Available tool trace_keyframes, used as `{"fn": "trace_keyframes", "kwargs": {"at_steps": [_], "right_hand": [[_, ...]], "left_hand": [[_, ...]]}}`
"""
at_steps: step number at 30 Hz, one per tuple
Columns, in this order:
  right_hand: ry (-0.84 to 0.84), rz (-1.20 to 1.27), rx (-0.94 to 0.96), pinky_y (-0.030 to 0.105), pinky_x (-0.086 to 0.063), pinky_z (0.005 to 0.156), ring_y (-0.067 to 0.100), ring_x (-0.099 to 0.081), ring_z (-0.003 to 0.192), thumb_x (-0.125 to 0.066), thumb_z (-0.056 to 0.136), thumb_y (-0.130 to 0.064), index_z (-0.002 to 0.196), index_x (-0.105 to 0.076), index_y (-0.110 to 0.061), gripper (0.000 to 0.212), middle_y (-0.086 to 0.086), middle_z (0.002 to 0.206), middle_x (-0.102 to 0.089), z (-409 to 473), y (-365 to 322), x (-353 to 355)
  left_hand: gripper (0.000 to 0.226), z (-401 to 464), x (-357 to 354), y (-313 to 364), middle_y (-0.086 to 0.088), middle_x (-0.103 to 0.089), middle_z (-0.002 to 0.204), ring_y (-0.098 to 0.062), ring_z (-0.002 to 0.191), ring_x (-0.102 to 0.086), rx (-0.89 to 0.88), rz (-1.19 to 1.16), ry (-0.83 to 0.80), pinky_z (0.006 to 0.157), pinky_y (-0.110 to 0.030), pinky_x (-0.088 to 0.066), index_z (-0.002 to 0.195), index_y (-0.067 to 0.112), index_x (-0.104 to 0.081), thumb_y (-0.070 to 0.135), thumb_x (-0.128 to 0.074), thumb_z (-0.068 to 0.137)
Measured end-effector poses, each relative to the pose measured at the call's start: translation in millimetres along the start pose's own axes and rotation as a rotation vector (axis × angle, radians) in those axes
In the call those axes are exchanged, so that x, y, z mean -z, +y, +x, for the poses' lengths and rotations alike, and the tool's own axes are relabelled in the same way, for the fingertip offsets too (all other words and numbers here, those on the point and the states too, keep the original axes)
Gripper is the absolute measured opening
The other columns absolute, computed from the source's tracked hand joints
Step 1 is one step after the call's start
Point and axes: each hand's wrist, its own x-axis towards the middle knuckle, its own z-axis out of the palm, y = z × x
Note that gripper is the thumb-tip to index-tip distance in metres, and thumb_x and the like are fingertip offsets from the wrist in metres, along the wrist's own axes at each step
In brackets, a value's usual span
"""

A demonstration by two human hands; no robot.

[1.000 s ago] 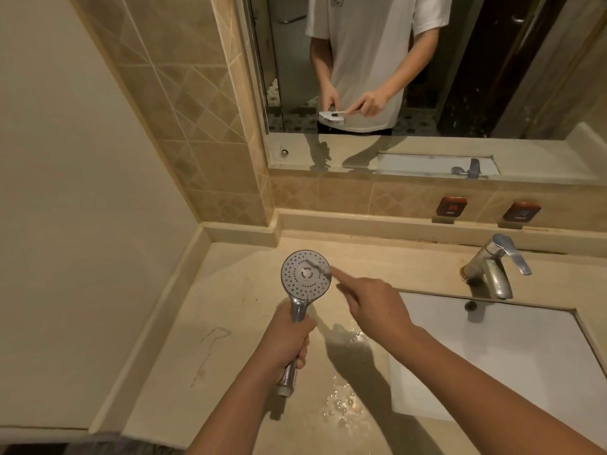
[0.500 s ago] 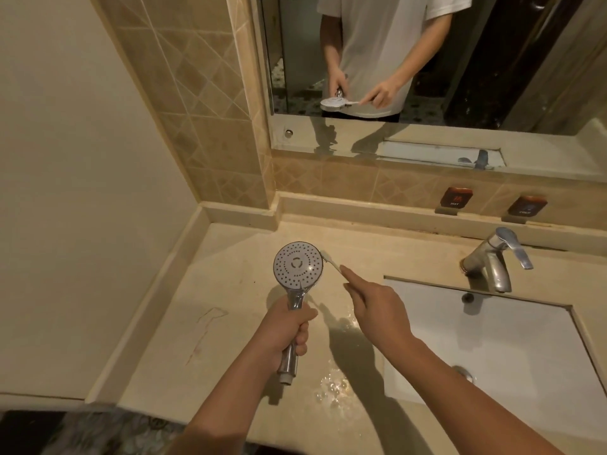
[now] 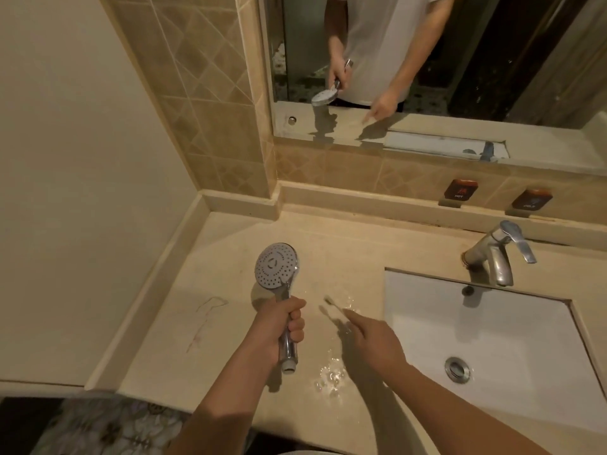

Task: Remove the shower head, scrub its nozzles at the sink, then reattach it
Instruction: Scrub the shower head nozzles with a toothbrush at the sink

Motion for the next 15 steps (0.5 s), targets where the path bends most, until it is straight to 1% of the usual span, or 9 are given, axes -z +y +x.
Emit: {"fn": "trace_keyframes", "kwargs": {"at_steps": [2,4,7,10,12,15], "right_hand": [[-0.017,0.025,-0.17,0.032,-0.054,0.063,0.005,-0.062,0.065,-0.041,0.1,-0.04,0.098,-0.063,-0.042,0.022,-0.011,0.071,-0.068,-15,22,-10],[-0.004,0.064,-0.275,0.035,-0.054,0.065,0.007,-0.061,0.065,-0.04,0.099,-0.039,0.086,-0.061,-0.034,0.025,-0.009,0.069,-0.066,-21,27,-20],[0.058,0.159,-0.389,0.033,-0.051,0.066,0.014,-0.06,0.07,-0.035,0.101,-0.031,0.086,-0.059,-0.025,0.029,-0.003,0.077,-0.066,-9,9,-32],[0.102,0.26,-0.448,0.028,-0.042,0.056,0.013,-0.058,0.071,-0.039,0.101,-0.021,0.09,-0.057,-0.015,0.022,0.002,0.082,-0.065,10,-16,-41],[0.093,0.27,-0.485,0.025,-0.036,0.05,0.011,-0.057,0.068,-0.046,0.098,-0.016,0.088,-0.056,-0.012,0.015,0.001,0.08,-0.063,21,-30,-51],[0.042,0.285,-0.537,0.023,-0.035,0.049,0.011,-0.056,0.065,-0.053,0.091,-0.013,0.086,-0.059,-0.009,0.008,0.002,0.08,-0.063,36,-41,-68]], "left_hand": [[0.029,-2,12,2,0.0,-0.042,0.051,-0.01,0.034,-0.036,-0.032,-0.016,0.021,0.032,-0.018,-0.03,0.078,0.011,-0.044,-0.003,-0.06,0.097],[0.026,-4,26,1,-0.001,-0.044,0.053,-0.011,0.035,-0.037,-0.054,0.0,0.047,0.033,-0.019,-0.031,0.084,0.011,-0.044,-0.002,-0.062,0.096],[0.026,-5,42,-7,-0.001,-0.044,0.052,-0.011,0.034,-0.037,-0.026,-0.015,0.098,0.033,-0.019,-0.031,0.083,0.011,-0.043,-0.003,-0.06,0.097],[0.028,-6,51,-15,0.001,-0.042,0.049,-0.011,0.033,-0.036,-0.003,-0.009,0.142,0.032,-0.021,-0.03,0.08,0.012,-0.041,-0.002,-0.057,0.098],[0.028,-7,57,-18,0.001,-0.041,0.048,-0.011,0.034,-0.035,-0.01,0.039,0.152,0.034,-0.022,-0.031,0.08,0.012,-0.041,-0.001,-0.057,0.099],[0.024,-10,64,-17,-0.002,-0.042,0.051,-0.013,0.038,-0.037,-0.053,0.134,0.125,0.037,-0.025,-0.034,0.083,0.01,-0.042,0.0,-0.058,0.098]]}}
